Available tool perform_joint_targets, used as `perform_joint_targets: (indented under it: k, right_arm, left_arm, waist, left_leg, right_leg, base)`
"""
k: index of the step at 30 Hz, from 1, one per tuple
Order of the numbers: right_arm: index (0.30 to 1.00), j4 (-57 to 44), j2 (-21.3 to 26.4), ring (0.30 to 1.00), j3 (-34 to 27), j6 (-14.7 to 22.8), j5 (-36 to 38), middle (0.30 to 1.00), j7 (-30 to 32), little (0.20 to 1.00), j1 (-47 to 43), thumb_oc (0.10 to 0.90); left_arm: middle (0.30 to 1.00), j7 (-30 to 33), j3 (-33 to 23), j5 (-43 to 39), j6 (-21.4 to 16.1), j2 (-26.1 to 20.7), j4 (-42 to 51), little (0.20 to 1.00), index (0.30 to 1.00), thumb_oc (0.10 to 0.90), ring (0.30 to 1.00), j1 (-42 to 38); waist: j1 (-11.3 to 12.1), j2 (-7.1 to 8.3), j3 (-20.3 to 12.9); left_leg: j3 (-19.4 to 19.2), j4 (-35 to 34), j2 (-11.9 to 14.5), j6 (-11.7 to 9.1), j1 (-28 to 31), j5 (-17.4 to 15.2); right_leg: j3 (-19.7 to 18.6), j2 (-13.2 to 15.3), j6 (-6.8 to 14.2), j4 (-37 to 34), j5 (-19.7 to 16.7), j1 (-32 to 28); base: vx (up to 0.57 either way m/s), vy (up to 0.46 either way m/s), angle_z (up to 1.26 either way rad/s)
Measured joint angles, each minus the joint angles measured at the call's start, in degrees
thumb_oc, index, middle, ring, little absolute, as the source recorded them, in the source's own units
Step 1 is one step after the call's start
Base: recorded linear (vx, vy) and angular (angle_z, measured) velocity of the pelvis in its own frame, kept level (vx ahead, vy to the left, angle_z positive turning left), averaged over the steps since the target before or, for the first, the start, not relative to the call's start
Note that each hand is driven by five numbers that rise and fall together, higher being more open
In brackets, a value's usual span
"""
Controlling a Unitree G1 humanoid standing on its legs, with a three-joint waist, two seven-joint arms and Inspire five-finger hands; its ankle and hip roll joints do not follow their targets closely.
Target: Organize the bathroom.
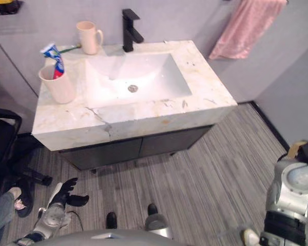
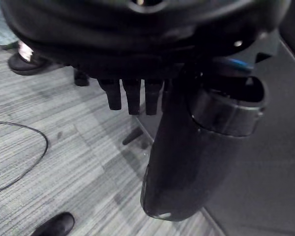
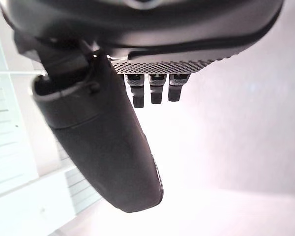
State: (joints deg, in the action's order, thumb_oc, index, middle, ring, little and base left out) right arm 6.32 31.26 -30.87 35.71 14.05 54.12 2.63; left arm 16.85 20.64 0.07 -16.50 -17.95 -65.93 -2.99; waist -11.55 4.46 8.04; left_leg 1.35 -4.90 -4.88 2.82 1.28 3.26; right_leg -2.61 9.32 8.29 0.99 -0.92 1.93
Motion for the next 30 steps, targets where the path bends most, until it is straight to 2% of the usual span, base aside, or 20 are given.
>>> perform_joint_targets:
  k: [2, 4, 6, 8, 10, 11, 12, 13, 14, 15, 16, 18, 21, 25, 30]
  right_arm:
    - [0.9, 3.72, -0.91, 0.9, 0.32, 0.01, -0.62, 0.9, 1.7, 0.9, 2.09, 0.8]
    - [0.9, 10.6, -2.0, 0.9, 0.65, -0.02, -0.19, 0.9, 2.41, 0.9, 3.93, 0.8]
    - [0.9, 19.84, -2.13, 0.9, 2.46, -0.43, 2.19, 0.9, -0.23, 0.9, 3.56, 0.8]
    - [0.9, 28.41, -3.37, 0.9, 4.24, -0.72, 4.74, 0.9, -3.13, 0.9, 3.51, 0.8]
    - [0.9, 38.35, -8.26, 0.9, 9.44, -3.36, 6.36, 0.9, -7.59, 0.9, 3.49, 0.8]
    - [0.9, 44.67, -11.98, 0.9, 15.66, -7.56, 7.29, 0.9, -11.6, 0.9, 3.65, 0.8]
    - [0.9, 47.55, -13.97, 0.9, 19.17, -9.72, 7.54, 0.9, -14.93, 0.9, 3.65, 0.8]
    - [0.9, 54.1, -16.96, 0.9, 25.53, -12.59, 7.86, 0.9, -20.81, 0.9, 2.95, 0.8]
    - [0.9, 57.26, -19.08, 0.9, 28.94, -14.71, 8.58, 0.9, -24.45, 0.9, 1.95, 0.8]
    - [0.9, 64.59, -22.06, 0.9, 33.43, -17.4, 10.07, 0.9, -31.54, 0.9, 0.6, 0.8]
    - [0.9, 68.35, -23.86, 0.9, 34.89, -19.82, 11.02, 0.9, -35.57, 0.9, -0.57, 0.8]
    - [0.9, 72.16, -23.34, 0.9, 34.45, -24.18, 14.83, 0.9, -43.13, 0.9, -1.77, 0.8]
    - [0.9, 70.87, -22.22, 0.9, 36.05, -28.37, 15.76, 0.9, -48.65, 0.9, -1.66, 0.8]
    - [0.9, 69.21, -22.23, 0.9, 35.91, -31.28, 15.66, 0.9, -51.57, 0.9, -1.43, 0.8]
    - [0.9, 69.34, -22.15, 0.9, 35.92, -32.97, 14.3, 0.9, -51.54, 0.9, -1.05, 0.8]
  left_arm:
    - [0.9, -0.25, 0.52, -0.01, -0.53, 0.33, -0.55, 0.9, 0.9, 0.8, 0.9, 0.08]
    - [0.9, -1.26, 0.89, -0.23, -1.15, 0.22, -1.69, 0.9, 0.9, 0.8, 0.9, 0.63]
    - [0.9, -2.9, 1.07, -2.27, -1.05, -0.19, -2.14, 0.9, 0.9, 0.8, 0.9, 1.45]
    - [0.9, -4.09, 1.35, -3.12, -0.75, -0.27, -3.04, 0.9, 0.9, 0.8, 0.9, 1.43]
    - [0.9, -5.56, 1.6, -4.92, 0.7, 0.25, -3.3, 0.9, 0.9, 0.8, 0.9, 2.06]
    - [0.9, -7.3, 1.51, -6.56, 2.15, -0.21, -3.4, 0.9, 0.9, 0.8, 0.9, 2.25]
    - [0.9, -8.3, 1.49, -6.73, 2.79, -0.07, -3.51, 0.9, 0.9, 0.8, 0.9, 2.41]
    - [0.9, -9.77, 1.38, -6.71, 3.23, 0.44, -4.53, 0.9, 0.9, 0.8, 0.9, 2.28]
    - [0.9, -11.01, 1.39, -6.7, 3.55, 1.11, -5.13, 0.9, 0.9, 0.8, 0.9, 2.39]
    - [0.9, -13.03, -0.14, -7.56, 4.17, 2.55, -5.78, 0.9, 0.9, 0.8, 0.9, 2.61]
    - [0.9, -13.95, -1.31, -8.19, 4.26, 3.5, -5.87, 0.9, 0.9, 0.8, 0.9, 2.64]
    - [0.9, -15.71, -1.58, -8.46, 4.72, 4.22, -5.95, 0.9, 0.9, 0.8, 0.9, 3.07]
    - [0.9, -17.92, -2.5, -6.7, 5.86, 3.28, -5.53, 0.9, 0.9, 0.8, 0.9, 3.03]
    - [0.9, -19.78, -2.46, -6.22, 7.22, 2.38, -4.86, 0.9, 0.9, 0.8, 0.9, 3.07]
    - [0.9, -20.17, -1.23, -6.26, 7.88, 2.29, -3.91, 0.9, 0.9, 0.8, 0.9, 3.29]
  waist:
    - [-0.39, 0.06, 0.03]
    - [-0.39, 0.0, 0.28]
    - [0.25, -0.11, 0.45]
    - [0.77, 0.08, 0.41]
    - [2.31, 0.17, 0.62]
    - [3.55, 0.47, 0.24]
    - [4.52, 0.55, -0.06]
    - [6.12, 0.68, -0.27]
    - [7.1, 0.03, -0.42]
    - [9.05, -0.9, -1.0]
    - [10.46, -1.54, -1.18]
    - [11.96, -2.74, -1.77]
    - [12.56, -2.31, -2.63]
    - [12.46, -0.76, -3.78]
    - [12.62, -0.83, -4.81]
  left_leg:
    - [-0.62, -0.02, -0.01, -0.02, -0.42, 0.02]
    - [-2.61, -0.02, 0.89, -0.52, -0.73, -0.17]
    - [-4.0, -0.23, 2.26, -0.29, -0.56, -0.69]
    - [-4.13, -0.27, 2.97, -0.22, -0.29, -0.69]
    - [-4.53, -0.28, 3.7, -0.2, -0.42, -0.54]
    - [-4.38, -0.28, 4.87, -0.85, -0.76, -0.34]
    - [-4.4, -0.27, 5.2, -1.53, -1.14, -0.09]
    - [-4.35, -0.21, 5.91, -2.29, -1.21, 0.06]
    - [-4.34, -0.22, 6.28, -2.99, -1.39, 0.28]
    - [-4.06, -0.21, 6.87, -3.66, -1.71, 0.2]
    - [-3.77, -0.04, 7.03, -3.83, -1.58, 0.26]
    - [-2.78, -0.19, 7.03, -4.0, -0.98, 0.34]
    - [-2.54, -0.19, 6.99, -3.97, -0.11, 0.04]
    - [-2.11, -0.2, 6.17, -3.86, 0.68, -0.09]
    - [-1.32, -0.19, 5.01, -2.89, 1.21, -0.55]
  right_leg:
    - [-0.16, 0.11, 0.54, -0.19, -0.39, 0.74]
    - [-0.02, -0.69, 0.43, -0.83, -3.66, 1.73]
    - [0.38, -2.11, 0.82, -0.9, -5.96, 2.04]
    - [1.58, -2.63, 1.02, -0.94, -6.39, 1.98]
    - [3.85, -2.97, -0.63, 0.33, -3.62, 2.29]
    - [5.14, -4.26, -3.08, 2.22, -1.24, 2.28]
    - [5.71, -4.57, -3.73, 1.61, -0.11, 2.11]
    - [6.61, -5.28, -4.28, -1.04, -0.61, 1.48]
    - [7.37, -5.76, -4.42, -2.78, -1.27, 0.73]
    - [7.86, -6.51, -4.59, -5.27, -2.05, -0.3]
    - [8.19, -6.79, -4.54, -5.89, -3.12, -0.99]
    - [8.96, -6.86, -5.32, -5.91, -2.86, -2.08]
    - [9.16, -6.88, -5.56, -5.91, -2.51, -3.12]
    - [9.46, -6.39, -5.74, -5.91, -2.36, -4.1]
    - [10.24, -4.9, -5.55, -5.84, -2.14, -4.97]
  base:
    - [-0.21, 0.002, -0.21]
    - [-0.22, 0.011, -0.4]
    - [-0.12, 0.021, -0.41]
    - [-0.13, -0.022, -0.18]
    - [-0.11, -0.075, -0.09]
    - [-0.05, -0.099, -0.04]
    - [-0.07, -0.159, -0.04]
    - [-0.03, -0.121, -0.02]
    - [-0.01, -0.116, 0.02]
    - [0.0, -0.062, 0.12]
    - [0.01, -0.049, 0.25]
    - [0.01, -0.019, 0.26]
    - [0.0, 0.0, 0.03]
    - [-0.01, 0.005, 0.04]
    - [-0.03, -0.013, 0.1]
